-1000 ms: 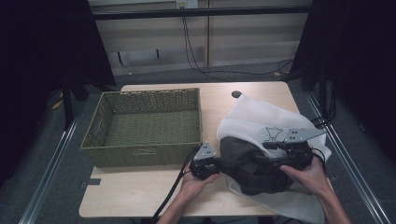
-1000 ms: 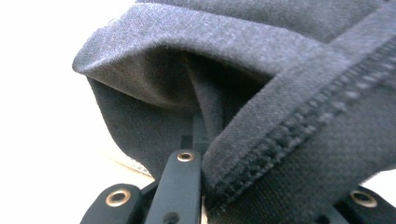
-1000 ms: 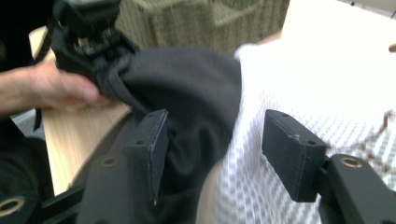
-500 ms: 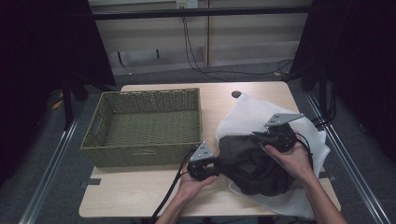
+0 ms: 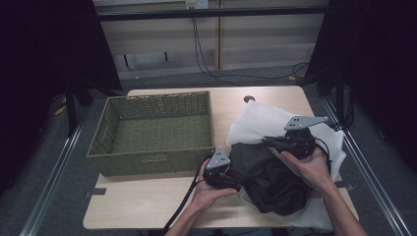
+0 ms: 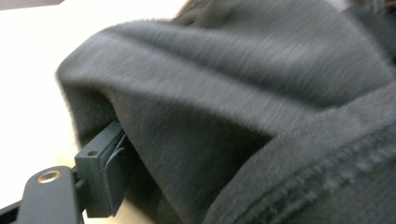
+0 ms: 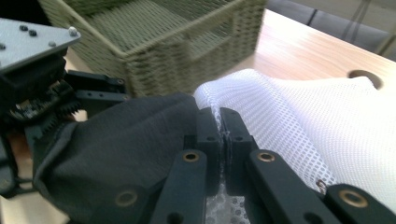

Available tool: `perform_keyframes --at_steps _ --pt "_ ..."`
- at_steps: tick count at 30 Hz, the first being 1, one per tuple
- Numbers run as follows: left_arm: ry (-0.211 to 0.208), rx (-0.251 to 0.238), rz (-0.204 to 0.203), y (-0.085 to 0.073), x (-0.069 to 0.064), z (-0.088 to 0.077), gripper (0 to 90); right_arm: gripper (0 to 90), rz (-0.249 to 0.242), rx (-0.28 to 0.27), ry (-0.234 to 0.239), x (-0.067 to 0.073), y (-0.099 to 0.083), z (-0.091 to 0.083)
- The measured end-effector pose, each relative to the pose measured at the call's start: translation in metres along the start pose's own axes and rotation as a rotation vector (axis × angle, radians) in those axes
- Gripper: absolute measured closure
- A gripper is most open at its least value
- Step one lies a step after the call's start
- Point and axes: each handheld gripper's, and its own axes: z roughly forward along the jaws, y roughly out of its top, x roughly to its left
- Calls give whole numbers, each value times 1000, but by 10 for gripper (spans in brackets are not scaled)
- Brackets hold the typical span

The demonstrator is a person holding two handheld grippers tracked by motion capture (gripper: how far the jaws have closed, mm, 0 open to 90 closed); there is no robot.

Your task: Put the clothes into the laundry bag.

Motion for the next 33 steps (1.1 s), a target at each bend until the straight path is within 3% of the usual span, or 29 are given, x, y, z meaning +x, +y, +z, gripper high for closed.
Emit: perform_keyframes --at_steps 1,2,3,6,9,11,15,20,22,25,28,29,33 --pt "9 15 -6 1 1 1 246 881 -2 -4 13 1 0 0" --pt "1 -1 -10 1 3 1 350 881 -1 -1 15 2 1 0" --pt "-14 -29 -40 1 3 2 488 880 -4 -1 15 3 1 1" --pt "-30 -40 -9 4 -3 5 752 881 -5 -9 27 7 4 2" --pt "-67 -52 0 14 -8 9 826 882 -4 -32 54 11 11 5" --pt "-104 -67 11 23 -12 10 840 881 -3 -62 72 14 18 5" --pt "-121 -79 46 38 -22 14 845 881 4 -115 108 21 32 6" --pt "-66 -83 -33 25 -13 29 841 881 35 -150 126 23 31 2" --pt "-27 -47 -10 17 -10 35 832 881 52 -150 138 23 25 0" --pt "-15 -22 -57 8 -2 37 804 879 68 -120 152 24 10 0" --pt "-9 17 -53 4 2 33 729 869 92 -110 181 24 -9 -3" --pt "-14 6 -75 3 1 33 702 856 105 -110 188 23 -15 -3" --pt "-36 10 -70 -1 -2 20 593 703 112 -73 188 26 -36 0"
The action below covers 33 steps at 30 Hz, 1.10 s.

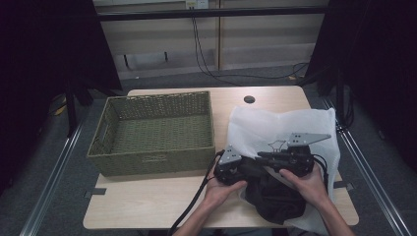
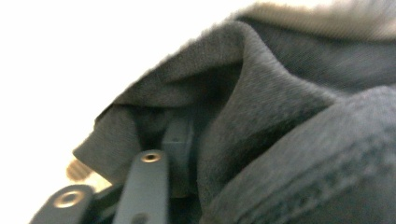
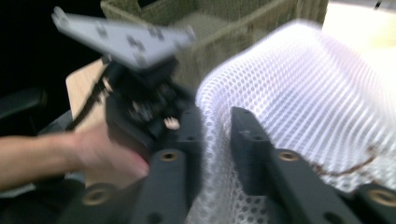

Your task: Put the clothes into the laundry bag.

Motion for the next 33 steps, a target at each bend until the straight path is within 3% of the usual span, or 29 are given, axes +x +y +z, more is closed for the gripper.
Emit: perform_keyframes --at_steps 2,5,8,10,11,14,16,18,20,22,25,29,30,33 --pt "0 -5 1 -5 -1 -11 562 637 -19 15 -9 1 -7 0" --pt "-13 11 21 -9 0 -30 528 530 -37 46 -58 1 -10 0" --pt "-5 16 33 -14 0 -46 530 522 -48 64 -80 0 -12 1" --pt "-38 21 23 -18 3 -54 554 522 -55 70 -98 0 -12 1" --pt "-26 29 21 -21 4 -57 556 528 -54 68 -97 -1 -12 1" --pt "-49 36 -13 -30 10 -62 569 538 -55 79 -120 -4 -13 1" --pt "-42 74 7 -33 10 -63 569 545 -48 77 -124 -7 -13 0" --pt "-49 71 26 -37 6 -66 545 546 -47 74 -136 -9 -14 -1" --pt "-45 110 49 -39 3 -65 543 545 -35 66 -133 -12 -16 -2" --pt "-74 111 47 -38 2 -59 544 544 -31 64 -131 -14 -16 -2" --pt "-64 150 93 -33 -2 -46 519 538 -38 63 -134 -12 -16 -2" --pt "-78 176 86 -27 -5 -32 414 513 -43 59 -134 -10 -16 -3" --pt "-48 192 98 -26 -8 -30 404 499 -45 56 -137 -9 -15 -3" --pt "-14 229 105 -26 -10 -21 403 455 -60 49 -134 -4 -13 -5"
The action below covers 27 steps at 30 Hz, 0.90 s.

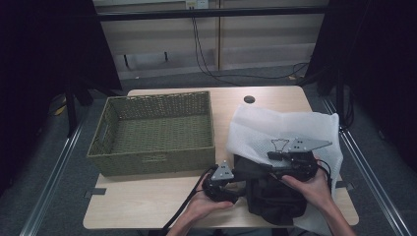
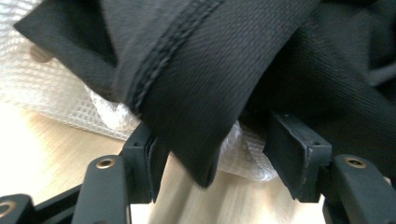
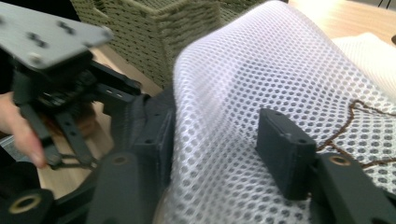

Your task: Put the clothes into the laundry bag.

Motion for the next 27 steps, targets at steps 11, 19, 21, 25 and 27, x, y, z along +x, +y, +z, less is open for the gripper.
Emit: perform_keyframes --at_steps 11,19,21,25,27 --pt "-2 -6 -56 2 9 4 880 488 -42 -45 10 14 5 -19" --pt "-48 -83 -88 3 9 -2 898 777 -72 -39 112 37 5 -24" --pt "-45 -90 -84 4 7 -3 899 839 -73 -25 147 42 1 -20" --pt "-45 -100 -82 5 7 -3 900 868 -58 54 154 39 -13 -1" --pt "-54 -107 -79 5 6 -4 900 873 -29 74 158 34 -22 7"
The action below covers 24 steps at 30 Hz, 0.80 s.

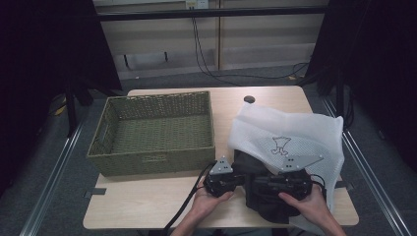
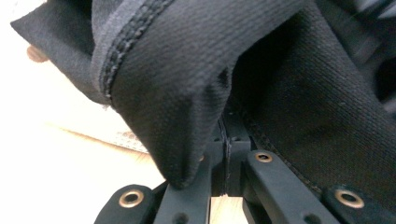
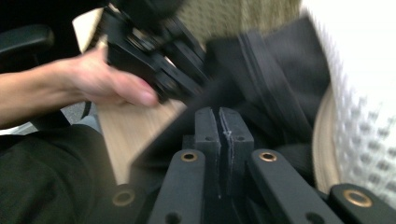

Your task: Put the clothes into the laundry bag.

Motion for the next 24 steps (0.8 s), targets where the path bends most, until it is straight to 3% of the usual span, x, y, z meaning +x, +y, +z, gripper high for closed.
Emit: perform_keyframes --at_steps 3,5,6,8,9,14,15,16,18,24 --pt "-26 -31 -7 1 -1 -4 900 891 2 56 -35 -8 -9 11" --pt "-97 -69 -40 1 -2 -9 900 900 -4 75 -59 -14 -11 15" --pt "-100 -77 -34 1 -4 -12 900 900 2 77 -59 -17 -11 16" --pt "-53 -62 16 3 -9 -15 900 900 4 92 -74 -23 -11 18" --pt "-48 -63 22 2 -11 -15 900 900 13 98 -82 -27 -11 19" --pt "-78 -98 2 -3 -12 -17 900 900 24 124 -127 -44 -10 27" --pt "-60 -95 5 -3 -12 -18 900 900 29 123 -136 -48 -8 27" --pt "-83 -100 -7 -4 -12 -19 900 900 35 118 -150 -51 -7 28" --pt "-82 -121 -28 -6 -12 -20 900 900 38 124 -179 -58 -4 30" --pt "-95 -149 -38 -7 -15 -24 900 900 37 146 -265 -74 4 36"
